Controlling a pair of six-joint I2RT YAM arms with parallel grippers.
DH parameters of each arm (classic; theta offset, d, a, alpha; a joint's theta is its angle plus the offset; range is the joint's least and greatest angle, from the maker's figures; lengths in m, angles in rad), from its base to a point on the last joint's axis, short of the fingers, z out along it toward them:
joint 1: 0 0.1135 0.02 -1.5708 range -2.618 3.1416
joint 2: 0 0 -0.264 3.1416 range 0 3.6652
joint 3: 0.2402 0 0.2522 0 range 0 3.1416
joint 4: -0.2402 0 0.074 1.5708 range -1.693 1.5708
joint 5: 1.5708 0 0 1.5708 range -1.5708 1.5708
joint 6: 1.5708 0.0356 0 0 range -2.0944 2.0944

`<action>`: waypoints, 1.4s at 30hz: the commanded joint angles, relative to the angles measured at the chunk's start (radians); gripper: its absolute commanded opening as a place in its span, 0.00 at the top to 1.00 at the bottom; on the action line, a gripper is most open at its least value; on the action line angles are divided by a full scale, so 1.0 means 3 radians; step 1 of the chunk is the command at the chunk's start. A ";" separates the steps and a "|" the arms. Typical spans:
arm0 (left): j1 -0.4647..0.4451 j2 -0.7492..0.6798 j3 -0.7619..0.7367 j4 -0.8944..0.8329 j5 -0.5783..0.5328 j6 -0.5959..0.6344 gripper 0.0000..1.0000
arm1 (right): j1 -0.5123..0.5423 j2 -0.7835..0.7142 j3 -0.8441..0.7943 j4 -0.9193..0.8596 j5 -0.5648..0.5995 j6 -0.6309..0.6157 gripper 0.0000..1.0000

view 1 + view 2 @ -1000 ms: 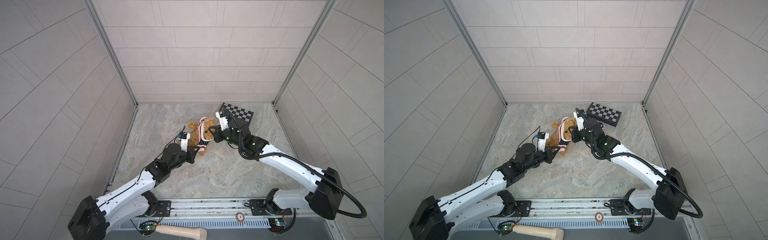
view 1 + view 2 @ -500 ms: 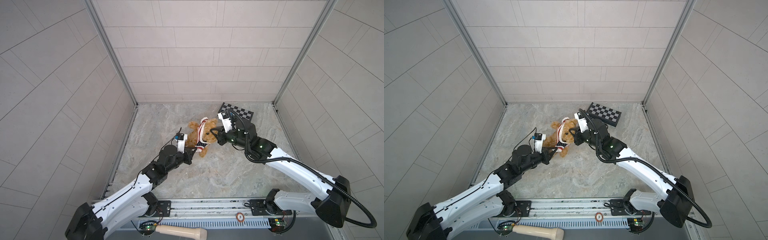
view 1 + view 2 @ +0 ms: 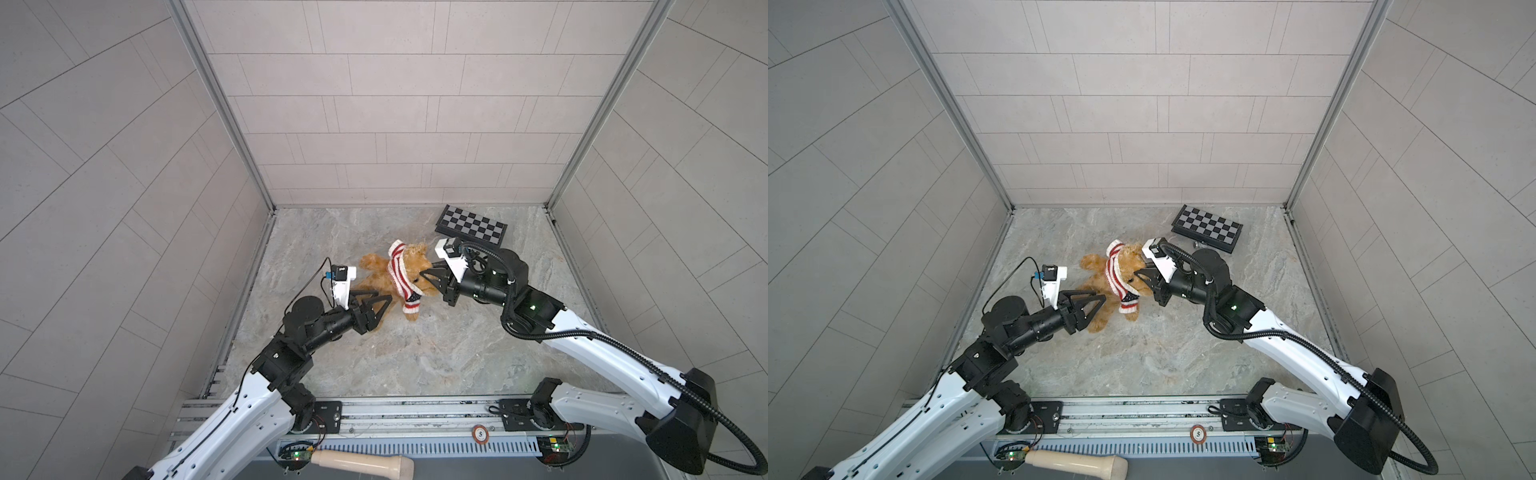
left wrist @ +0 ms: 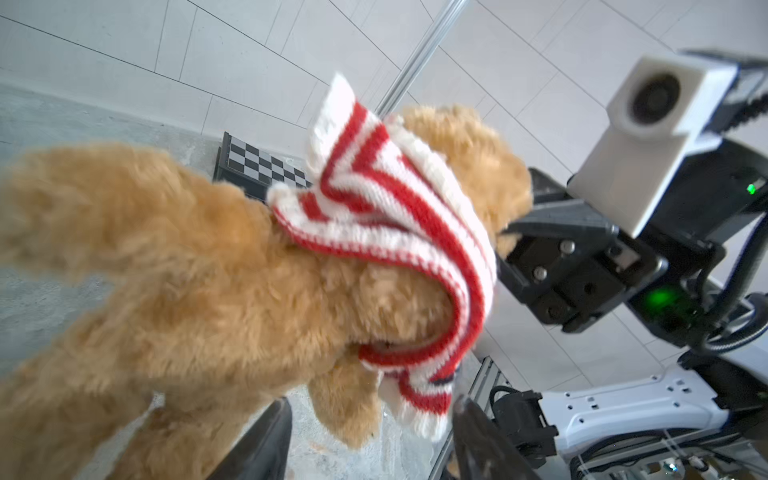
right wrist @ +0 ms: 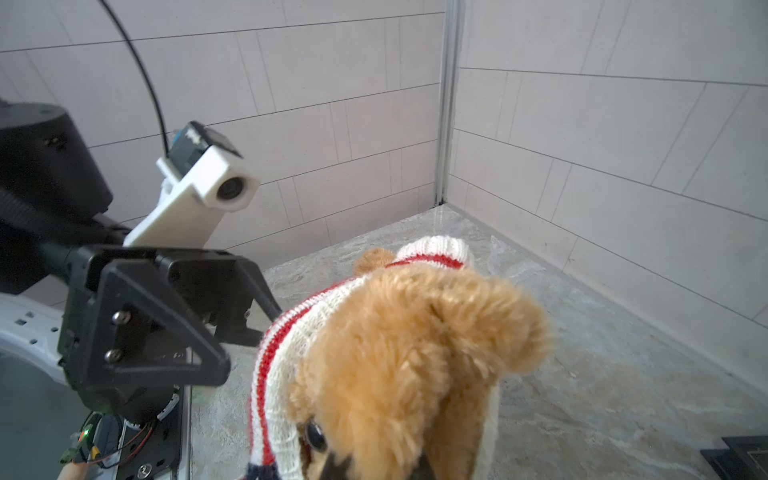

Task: Dress the teddy bear
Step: 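Hold the bear with the left gripper while the right tugs the sweater down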

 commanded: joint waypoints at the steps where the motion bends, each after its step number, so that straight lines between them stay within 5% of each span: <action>1: 0.0089 0.0134 0.0133 0.0074 0.0258 -0.0386 0.37 | 0.0023 -0.0041 0.0043 0.0272 -0.0343 -0.0350 1.00; 6: 0.0088 0.0292 0.0226 0.0534 0.0399 -0.0779 0.46 | 0.0037 -0.0069 -0.0027 0.0354 -0.0347 -0.0452 1.00; 22: 0.0129 0.0090 0.0362 0.0262 0.0461 -0.0797 0.55 | 0.0033 -0.0181 -0.0169 0.0427 -0.0264 -0.0594 1.00; 33: 0.0123 0.0411 0.0433 0.0569 0.0545 -0.0954 0.76 | 0.0038 -0.0223 -0.0253 0.0502 -0.0217 -0.0576 1.00; 42: 0.0119 0.0396 0.0413 0.0435 0.0470 -0.0937 0.76 | 0.0040 -0.0234 -0.0293 0.0580 -0.0149 -0.0593 1.00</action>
